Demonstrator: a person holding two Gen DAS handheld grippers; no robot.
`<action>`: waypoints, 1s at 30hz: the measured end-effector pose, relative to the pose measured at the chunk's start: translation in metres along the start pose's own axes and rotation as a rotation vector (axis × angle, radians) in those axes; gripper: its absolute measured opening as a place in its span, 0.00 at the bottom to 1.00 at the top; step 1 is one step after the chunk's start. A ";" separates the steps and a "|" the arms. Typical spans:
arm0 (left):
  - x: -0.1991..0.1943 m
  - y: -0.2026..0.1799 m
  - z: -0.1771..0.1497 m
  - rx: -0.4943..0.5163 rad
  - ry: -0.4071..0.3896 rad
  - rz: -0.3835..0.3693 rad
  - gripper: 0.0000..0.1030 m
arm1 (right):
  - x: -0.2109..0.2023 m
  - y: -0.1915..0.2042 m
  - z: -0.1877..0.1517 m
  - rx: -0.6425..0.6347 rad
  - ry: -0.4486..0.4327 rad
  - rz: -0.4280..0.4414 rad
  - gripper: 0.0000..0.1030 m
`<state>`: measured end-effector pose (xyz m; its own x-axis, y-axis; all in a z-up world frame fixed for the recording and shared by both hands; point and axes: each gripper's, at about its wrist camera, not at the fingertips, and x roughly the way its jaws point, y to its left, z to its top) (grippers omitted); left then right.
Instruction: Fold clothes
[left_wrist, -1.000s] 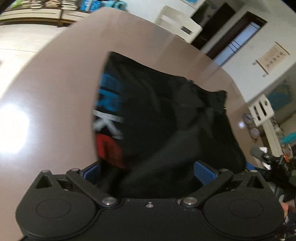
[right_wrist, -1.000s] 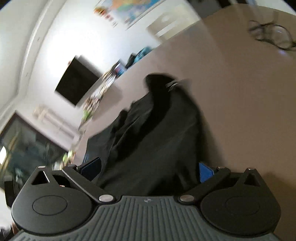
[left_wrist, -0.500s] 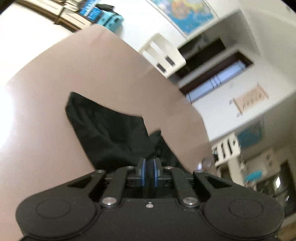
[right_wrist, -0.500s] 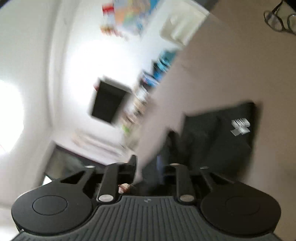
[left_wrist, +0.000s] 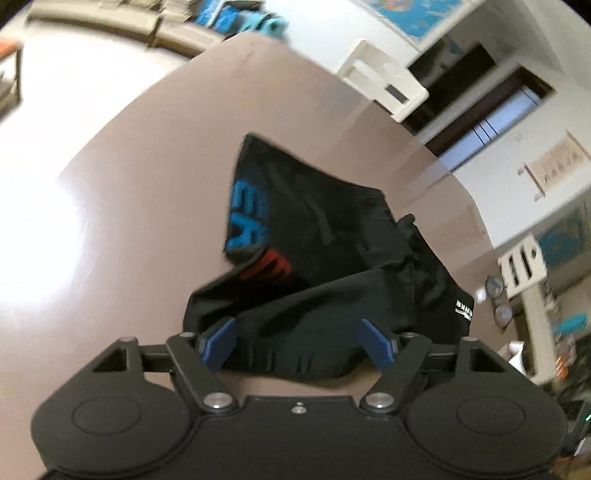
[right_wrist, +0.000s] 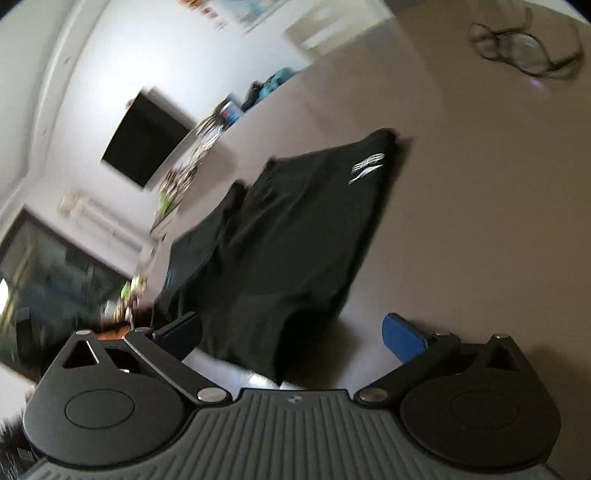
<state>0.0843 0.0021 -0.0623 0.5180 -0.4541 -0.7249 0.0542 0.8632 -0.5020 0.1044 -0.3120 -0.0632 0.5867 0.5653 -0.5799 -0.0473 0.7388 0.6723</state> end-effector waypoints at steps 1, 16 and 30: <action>0.003 -0.011 0.003 0.055 0.019 -0.020 0.73 | -0.001 -0.003 0.002 0.017 0.001 0.014 1.00; 0.052 -0.064 -0.003 0.373 0.119 -0.019 0.78 | 0.039 -0.002 0.058 -0.548 -0.017 -0.413 0.77; 0.068 -0.045 0.018 0.253 0.098 0.028 0.88 | 0.007 -0.078 0.173 -0.436 -0.259 -0.379 0.32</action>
<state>0.1328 -0.0637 -0.0808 0.4376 -0.4380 -0.7853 0.2591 0.8977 -0.3563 0.2521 -0.4287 -0.0402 0.8011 0.1681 -0.5745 -0.0907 0.9828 0.1610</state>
